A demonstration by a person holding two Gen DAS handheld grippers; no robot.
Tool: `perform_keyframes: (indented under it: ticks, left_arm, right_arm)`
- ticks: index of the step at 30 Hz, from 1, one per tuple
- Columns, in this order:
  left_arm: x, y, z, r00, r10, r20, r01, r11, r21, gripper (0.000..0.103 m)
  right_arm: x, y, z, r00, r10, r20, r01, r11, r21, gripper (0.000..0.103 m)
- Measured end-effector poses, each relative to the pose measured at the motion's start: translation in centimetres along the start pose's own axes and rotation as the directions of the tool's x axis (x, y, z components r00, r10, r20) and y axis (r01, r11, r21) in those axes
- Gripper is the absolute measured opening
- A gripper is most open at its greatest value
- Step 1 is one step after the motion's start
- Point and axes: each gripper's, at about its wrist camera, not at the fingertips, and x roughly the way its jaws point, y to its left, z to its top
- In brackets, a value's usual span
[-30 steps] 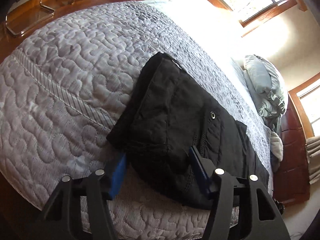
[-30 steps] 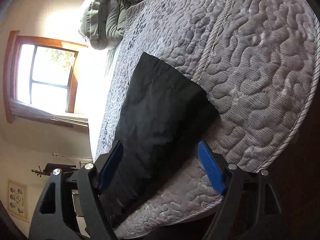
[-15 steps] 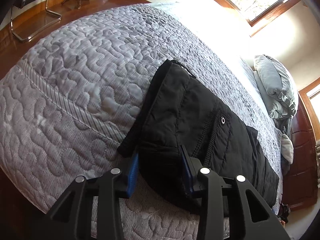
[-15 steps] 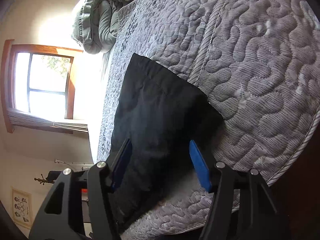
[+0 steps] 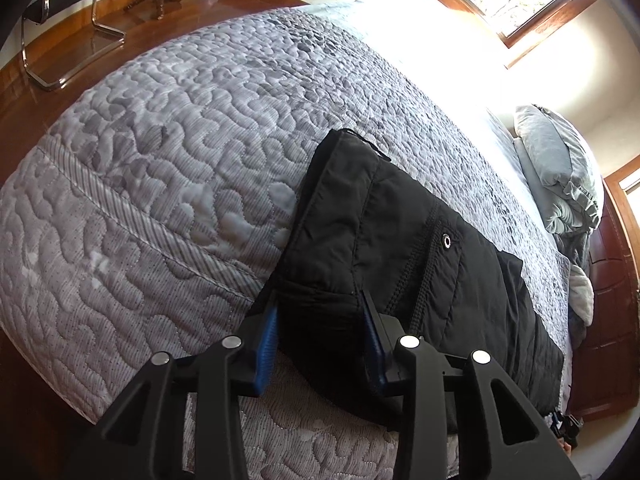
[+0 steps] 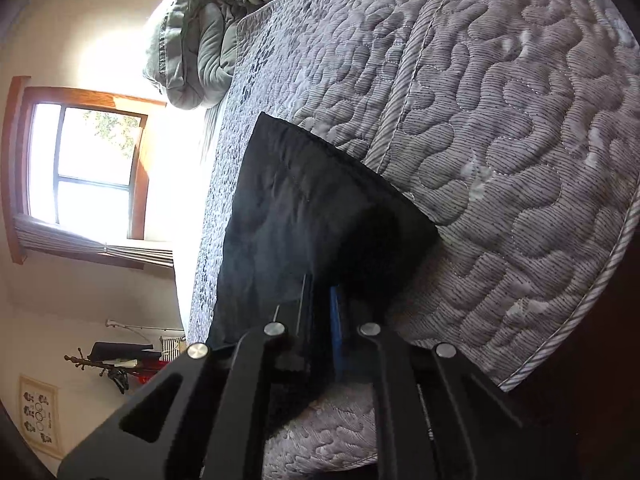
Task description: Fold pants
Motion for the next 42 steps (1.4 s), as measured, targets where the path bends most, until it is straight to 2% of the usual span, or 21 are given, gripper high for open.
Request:
perform_keyframes:
  ticks: [12, 15, 16, 17, 18, 19, 21, 23, 25, 26, 28, 31, 33, 35, 37, 39, 40, 42]
  left_arm:
    - [1.3, 0.7, -0.3, 0.999, 0.021, -0.029, -0.021, 1.0, -0.008, 0.038]
    - [0.7, 0.3, -0.2, 1.0, 0.015, -0.018, -0.015, 1.0, 0.012, 0.04]
    - [0.3, 0.2, -0.2, 1.0, 0.014, -0.011, -0.014, 1.0, 0.019, 0.041]
    - [-0.2, 0.0, -0.2, 1.0, 0.021, -0.001, -0.021, 0.999, 0.027, 0.044]
    - [-0.9, -0.2, -0.3, 0.999, 0.03, 0.014, -0.031, 0.999, 0.035, 0.054]
    - [-1.6, -0.3, -0.3, 0.999, 0.038, 0.031, -0.04, 0.998, 0.041, 0.069]
    - [-3.2, -0.6, -0.5, 0.996, 0.05, 0.079, -0.054, 0.997, 0.046, 0.083]
    - [-4.7, -1.0, -0.7, 0.993, 0.028, 0.113, -0.033, 0.998, 0.046, 0.085]
    - [-5.4, -1.5, -0.9, 0.99, -0.018, 0.138, 0.013, 0.999, 0.039, 0.093]
    - [-5.4, -1.9, -1.1, 0.989, -0.041, 0.143, 0.035, 0.998, 0.044, 0.094]
    - [-4.4, -2.8, -1.3, 0.991, -0.062, 0.118, 0.055, 0.996, 0.068, 0.095]
    - [-1.9, -3.8, -1.9, 0.997, -0.056, 0.057, 0.051, 0.995, 0.084, 0.095]
    - [-0.1, -3.7, -2.3, 0.999, -0.035, 0.008, 0.034, 0.997, 0.071, 0.095]
    - [1.5, -3.6, -2.8, 0.998, -0.015, -0.055, 0.018, 0.998, 0.063, 0.096]
    - [2.6, -3.6, -3.3, 0.996, 0.022, -0.088, -0.014, 0.996, 0.082, 0.096]
    - [3.3, -3.6, -3.8, 0.993, 0.026, -0.116, -0.016, 0.996, 0.087, 0.097]
    - [3.4, -3.6, -4.0, 0.993, 0.026, -0.118, -0.016, 0.996, 0.084, 0.098]
    - [3.4, -3.5, -4.2, 0.994, 0.021, -0.106, -0.013, 0.997, 0.078, 0.099]
  right_arm:
    - [1.0, -1.9, -0.2, 0.998, -0.054, -0.014, 0.054, 0.999, 0.005, 0.006]
    - [0.2, -1.4, -0.2, 0.999, -0.05, -0.006, 0.05, 0.999, -0.003, 0.02]
    - [-0.3, -1.0, -0.2, 0.999, -0.05, 0.005, 0.05, 0.999, -0.007, 0.033]
    - [-1.0, -0.6, -0.1, 0.998, -0.064, 0.026, 0.064, 0.998, -0.012, 0.046]
    - [-2.0, -0.4, -0.1, 0.995, -0.085, 0.054, 0.086, 0.996, -0.014, 0.049]
    - [-2.8, -0.4, -0.1, 0.993, -0.089, 0.074, 0.09, 0.996, -0.009, 0.05]
    - [-4.2, 0.0, -0.2, 0.99, -0.092, 0.103, 0.093, 0.996, -0.006, 0.05]
    - [-5.0, 1.3, -0.6, 0.989, -0.082, 0.12, 0.089, 0.995, -0.054, 0.05]
    - [-4.8, 2.6, -1.2, 0.993, -0.046, 0.111, 0.057, 0.994, -0.094, 0.05]
    - [-4.4, 3.2, -1.4, 0.994, -0.029, 0.104, 0.04, 0.993, -0.109, 0.05]
    - [-2.8, 3.6, -1.8, 0.998, -0.015, 0.068, 0.023, 0.993, -0.118, 0.05]
    - [-0.3, 3.4, -1.5, 0.999, -0.028, 0.035, 0.032, 0.994, -0.101, 0.05]
    - [0.7, 2.6, -1.0, 0.998, -0.062, 0.023, 0.064, 0.995, -0.079, 0.05]
    - [1.3, 1.7, -0.6, 0.996, -0.09, -0.001, 0.09, 0.994, -0.058, 0.042]
    - [0.7, 1.8, -0.3, 0.995, -0.097, 0.002, 0.097, 0.993, -0.07, 0.041]
    - [-1.5, 2.3, 0.0, 0.995, -0.082, 0.056, 0.088, 0.992, -0.095, 0.052]
    - [-2.7, 2.3, 0.2, 0.994, -0.073, 0.084, 0.08, 0.992, -0.092, 0.066]
    - [-4.3, 1.7, 0.8, 0.993, -0.054, 0.105, 0.063, 0.995, -0.077, 0.07]
